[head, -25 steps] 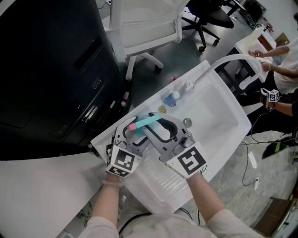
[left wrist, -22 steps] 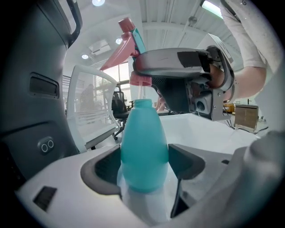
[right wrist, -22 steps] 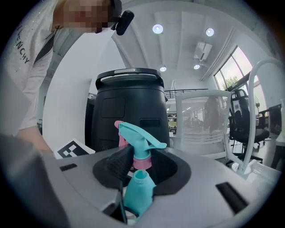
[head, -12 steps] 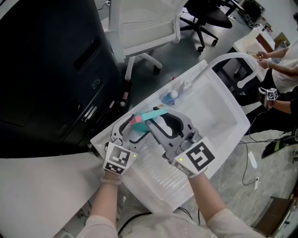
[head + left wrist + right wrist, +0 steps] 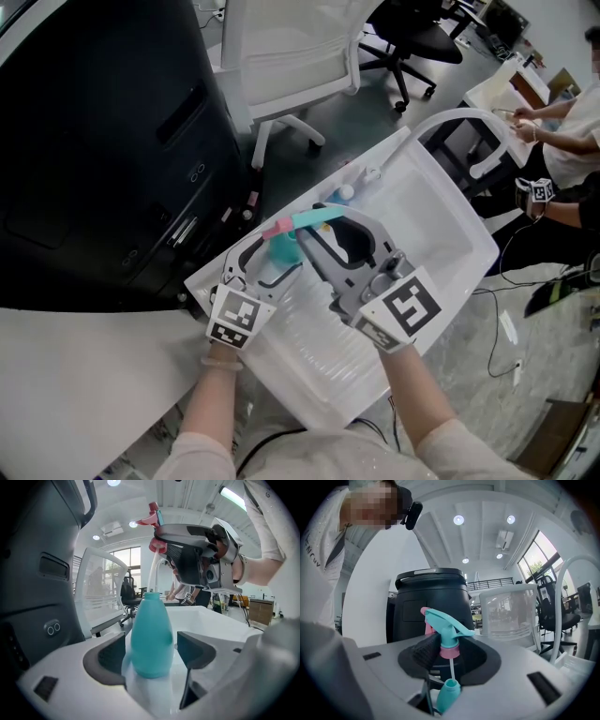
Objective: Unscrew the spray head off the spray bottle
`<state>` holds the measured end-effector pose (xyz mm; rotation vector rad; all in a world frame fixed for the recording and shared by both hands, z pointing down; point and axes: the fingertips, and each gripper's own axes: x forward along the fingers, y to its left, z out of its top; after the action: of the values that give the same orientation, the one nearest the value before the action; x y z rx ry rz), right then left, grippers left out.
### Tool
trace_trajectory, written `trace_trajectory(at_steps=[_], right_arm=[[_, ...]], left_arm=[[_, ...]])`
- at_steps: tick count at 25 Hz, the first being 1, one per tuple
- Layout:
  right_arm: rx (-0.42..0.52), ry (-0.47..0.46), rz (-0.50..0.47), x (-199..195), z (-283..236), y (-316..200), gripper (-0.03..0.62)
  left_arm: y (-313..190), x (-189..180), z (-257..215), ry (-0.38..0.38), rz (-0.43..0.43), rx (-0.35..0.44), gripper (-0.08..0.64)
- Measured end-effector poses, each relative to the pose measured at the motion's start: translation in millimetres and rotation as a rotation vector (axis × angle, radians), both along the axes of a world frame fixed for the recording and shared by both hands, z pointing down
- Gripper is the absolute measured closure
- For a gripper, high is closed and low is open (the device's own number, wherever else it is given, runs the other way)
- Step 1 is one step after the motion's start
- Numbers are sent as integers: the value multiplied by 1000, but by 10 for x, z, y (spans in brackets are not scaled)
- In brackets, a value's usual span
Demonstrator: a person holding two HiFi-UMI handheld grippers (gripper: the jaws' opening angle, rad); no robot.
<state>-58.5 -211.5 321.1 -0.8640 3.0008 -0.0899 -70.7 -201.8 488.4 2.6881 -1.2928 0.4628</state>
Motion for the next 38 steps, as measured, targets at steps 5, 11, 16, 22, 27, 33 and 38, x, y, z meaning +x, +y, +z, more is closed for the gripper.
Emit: trace_trajectory(at_steps=[5,11,16,22,27,33,38], right_arm=[[17,-36,1,85,-207,25,460],[52,-47,-11,86,-434,79,460],[76,-46,-10,75,-566,113,460],[89,-44,-5,139,-634,177,460],[77,-79,-3,272,-699,249,460],[69,-65,7,462,-684,361,460],[59,-37,12,628,-613,482,460]], left_arm=[[60,40,-92,3,-20,3,222],[159,27,-231,5,-44,27,222],[220,-50,-361,16,-63,50,224],[320,-101,-515,27,-104,88,355],[453,-70,-585,48,-131,100,472],[593,-128,-693,53,-213,123,554],[721,-177,-762,59,-294,130,555]])
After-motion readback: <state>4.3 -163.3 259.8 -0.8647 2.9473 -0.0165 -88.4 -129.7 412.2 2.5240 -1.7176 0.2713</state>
